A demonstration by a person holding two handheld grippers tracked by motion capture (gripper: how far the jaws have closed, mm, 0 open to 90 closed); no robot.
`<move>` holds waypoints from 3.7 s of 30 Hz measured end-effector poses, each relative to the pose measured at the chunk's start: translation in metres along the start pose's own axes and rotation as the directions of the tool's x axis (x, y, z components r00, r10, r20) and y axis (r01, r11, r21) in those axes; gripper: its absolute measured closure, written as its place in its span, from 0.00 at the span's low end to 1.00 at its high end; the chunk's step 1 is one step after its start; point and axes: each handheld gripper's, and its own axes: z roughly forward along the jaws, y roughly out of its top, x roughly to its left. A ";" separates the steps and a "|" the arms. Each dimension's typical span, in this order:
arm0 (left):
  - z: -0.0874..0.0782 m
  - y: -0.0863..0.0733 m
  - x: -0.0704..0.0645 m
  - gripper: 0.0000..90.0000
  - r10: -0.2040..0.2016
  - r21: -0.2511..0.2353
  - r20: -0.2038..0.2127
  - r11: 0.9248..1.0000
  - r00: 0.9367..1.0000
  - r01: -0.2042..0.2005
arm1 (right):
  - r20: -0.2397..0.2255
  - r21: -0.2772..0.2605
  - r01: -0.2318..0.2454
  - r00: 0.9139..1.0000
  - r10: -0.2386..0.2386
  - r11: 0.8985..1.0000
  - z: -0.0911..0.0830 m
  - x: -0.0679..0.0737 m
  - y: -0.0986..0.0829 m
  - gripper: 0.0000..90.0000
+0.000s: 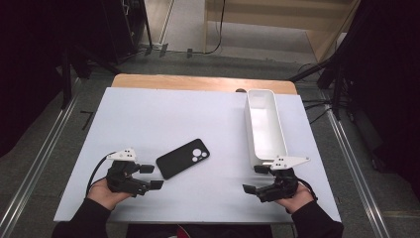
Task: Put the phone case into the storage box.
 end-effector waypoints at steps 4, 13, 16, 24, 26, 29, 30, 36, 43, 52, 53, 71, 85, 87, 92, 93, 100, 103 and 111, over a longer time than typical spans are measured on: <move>-0.003 0.001 0.002 0.25 0.012 -0.009 -0.038 1.000 0.999 -0.012 | -0.001 -0.002 0.003 1.000 -0.003 1.000 0.000 0.000 0.000 0.13; -0.009 0.004 0.008 0.25 0.009 -0.037 -0.057 0.999 0.998 -0.011 | 0.000 -0.006 0.004 1.000 -0.004 1.000 0.000 -0.001 0.000 0.13; -0.007 0.007 0.011 0.25 0.017 -0.044 -0.066 0.999 0.998 -0.020 | -0.001 -0.005 0.002 1.000 -0.002 1.000 0.000 -0.001 0.000 0.13; -0.008 0.011 0.014 0.25 0.020 -0.051 -0.054 0.998 0.998 -0.023 | 0.004 -0.009 -0.002 1.000 0.002 1.000 0.000 -0.002 0.000 0.13; -0.008 0.012 0.014 0.25 0.024 -0.052 -0.055 0.998 0.998 -0.027 | 0.006 -0.010 -0.002 1.000 0.002 1.000 0.000 -0.002 0.000 0.13; -0.006 0.014 0.014 0.25 0.033 -0.047 -0.061 0.998 0.998 -0.036 | 0.006 -0.009 -0.001 1.000 0.001 1.000 0.000 -0.002 0.000 0.13; -0.005 0.015 0.014 0.25 0.033 -0.052 -0.065 0.998 0.997 -0.036 | 0.007 -0.009 -0.001 1.000 0.001 1.000 0.000 -0.002 0.000 0.13; 0.001 0.023 0.016 0.25 0.035 -0.054 -0.067 0.998 0.997 -0.039 | 0.006 -0.008 -0.003 1.000 0.004 1.000 0.000 -0.003 -0.001 0.13; 0.006 0.032 0.016 0.25 0.056 -0.042 -0.063 0.997 0.996 -0.059 | 0.004 -0.010 -0.001 1.000 0.001 1.000 -0.001 -0.004 -0.001 0.13; 0.009 0.042 0.020 0.25 0.061 -0.048 -0.059 0.997 0.996 -0.063 | 0.001 -0.008 -0.006 1.000 0.006 1.000 -0.001 -0.004 -0.001 0.13; 0.010 0.043 0.020 0.25 0.059 -0.051 -0.058 0.997 0.997 -0.061 | 0.000 -0.006 -0.009 1.000 0.009 1.000 -0.001 -0.004 -0.001 0.13; 0.024 0.062 0.024 0.25 0.080 -0.034 -0.053 0.996 0.995 -0.082 | -0.002 -0.004 -0.008 1.000 0.008 1.000 -0.001 -0.003 -0.001 0.13; 0.044 0.080 0.027 0.25 0.096 -0.003 -0.058 0.995 0.994 -0.096 | -0.005 -0.002 -0.004 1.000 0.004 1.000 -0.001 -0.004 -0.001 0.13; 0.048 0.083 0.026 0.25 0.099 -0.001 -0.057 0.995 0.993 -0.099 | -0.005 0.000 -0.005 1.000 0.005 1.000 -0.001 -0.003 -0.001 0.13; 0.055 0.086 0.024 0.25 0.109 -0.008 -0.051 0.994 0.993 -0.110 | -0.005 -0.004 -0.001 1.000 0.001 1.000 -0.001 -0.004 -0.001 0.13; 0.055 0.086 0.024 0.25 0.109 -0.005 -0.050 0.994 0.993 -0.109 | -0.005 -0.004 -0.002 1.000 0.002 1.000 -0.001 -0.004 -0.002 0.13; 0.056 0.087 0.024 0.00 0.114 -0.027 -0.020 0.993 0.993 -0.115 | -0.004 -0.003 0.000 1.000 0.000 1.000 -0.001 -0.004 -0.002 0.13; 0.056 0.086 0.023 0.00 0.115 -0.033 -0.027 0.993 0.993 -0.116 | -0.003 -0.003 0.000 1.000 0.000 1.000 -0.001 -0.004 -0.002 0.13; 0.059 0.084 0.020 0.00 0.150 -0.029 -0.079 0.988 0.986 -0.153 | -0.005 -0.003 -0.003 1.000 0.003 1.000 -0.002 -0.004 -0.002 0.13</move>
